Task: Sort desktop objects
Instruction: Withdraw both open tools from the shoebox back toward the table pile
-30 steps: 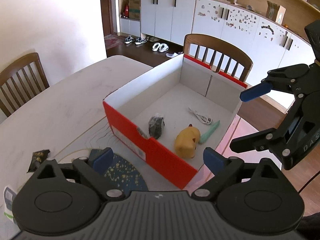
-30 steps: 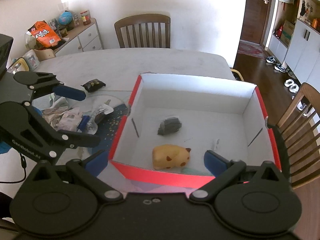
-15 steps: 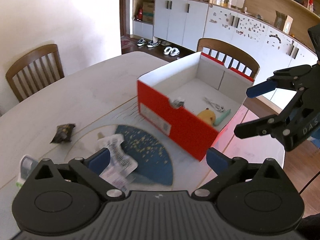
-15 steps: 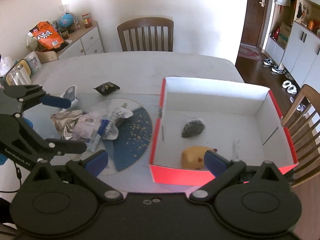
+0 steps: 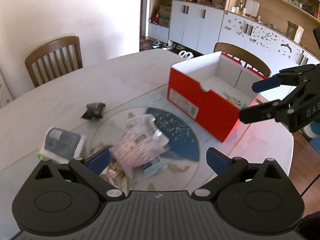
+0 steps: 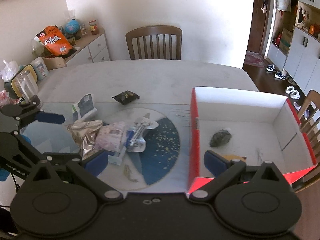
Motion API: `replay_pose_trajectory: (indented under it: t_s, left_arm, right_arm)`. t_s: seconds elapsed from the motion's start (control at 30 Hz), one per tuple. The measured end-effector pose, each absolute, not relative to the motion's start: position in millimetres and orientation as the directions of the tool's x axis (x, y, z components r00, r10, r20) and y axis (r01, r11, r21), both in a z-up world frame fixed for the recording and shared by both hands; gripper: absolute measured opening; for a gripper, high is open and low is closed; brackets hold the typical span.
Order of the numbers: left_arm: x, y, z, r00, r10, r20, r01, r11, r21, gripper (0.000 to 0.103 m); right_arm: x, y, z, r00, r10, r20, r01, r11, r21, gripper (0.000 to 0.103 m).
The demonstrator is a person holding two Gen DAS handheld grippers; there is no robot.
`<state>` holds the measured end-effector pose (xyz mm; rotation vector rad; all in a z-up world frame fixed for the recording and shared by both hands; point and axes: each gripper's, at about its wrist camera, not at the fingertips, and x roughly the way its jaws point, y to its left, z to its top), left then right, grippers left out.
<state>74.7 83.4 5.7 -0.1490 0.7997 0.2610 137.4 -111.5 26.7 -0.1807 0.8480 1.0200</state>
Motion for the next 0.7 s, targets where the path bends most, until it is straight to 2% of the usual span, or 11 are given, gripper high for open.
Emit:
replay_pose_trajectory:
  t_s: [0.7]
  left_arm:
    - [44, 132, -36, 0.635, 0.216, -0.742, -0.367, 0.929, -0.044, 0.103]
  right_arm:
    - [98, -43, 14, 0.29, 0.694, -0.659, -0.788, 0.564, 0.247, 0.102]
